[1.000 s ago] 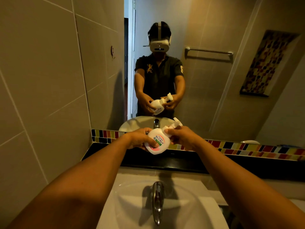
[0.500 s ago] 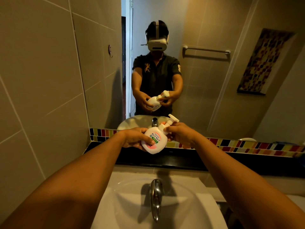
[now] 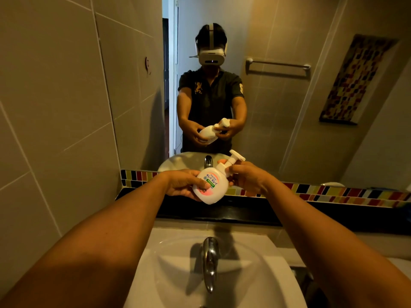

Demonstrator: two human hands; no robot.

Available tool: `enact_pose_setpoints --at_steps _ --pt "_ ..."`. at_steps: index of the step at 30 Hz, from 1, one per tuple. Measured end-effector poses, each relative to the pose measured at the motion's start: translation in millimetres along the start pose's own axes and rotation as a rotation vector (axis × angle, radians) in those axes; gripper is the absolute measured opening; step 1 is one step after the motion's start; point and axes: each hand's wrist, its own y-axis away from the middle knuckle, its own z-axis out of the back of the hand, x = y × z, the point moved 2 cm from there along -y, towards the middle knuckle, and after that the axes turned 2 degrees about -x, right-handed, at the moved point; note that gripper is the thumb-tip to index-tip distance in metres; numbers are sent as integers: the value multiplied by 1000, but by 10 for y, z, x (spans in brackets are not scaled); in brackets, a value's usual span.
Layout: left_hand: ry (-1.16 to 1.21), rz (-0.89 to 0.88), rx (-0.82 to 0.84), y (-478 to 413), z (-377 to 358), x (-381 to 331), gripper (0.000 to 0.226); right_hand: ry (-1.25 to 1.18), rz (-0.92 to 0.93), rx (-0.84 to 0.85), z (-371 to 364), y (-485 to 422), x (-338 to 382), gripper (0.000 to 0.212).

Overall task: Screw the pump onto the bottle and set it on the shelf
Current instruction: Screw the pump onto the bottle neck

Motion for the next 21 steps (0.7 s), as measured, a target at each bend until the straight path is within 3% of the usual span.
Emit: enact_pose_setpoints --at_steps 2,6,8,12,18,21 --pt "42 13 30 16 -6 2 52 -46 2 22 43 -11 -6 63" --pt "98 21 52 15 -21 4 51 -45 21 22 49 -3 -17 26" --pt "79 5 33 -18 -23 5 50 -2 22 -15 27 -14 -12 18" --pt "80 -19 -10 -112 -31 2 38 12 40 -100 38 -74 14 24" --pt "80 -26 -28 -222 -22 11 46 0 28 -147 109 -126 -4 21" --pt "9 -37 -55 -286 -41 1 46 150 -25 -214 102 -180 -39 40"
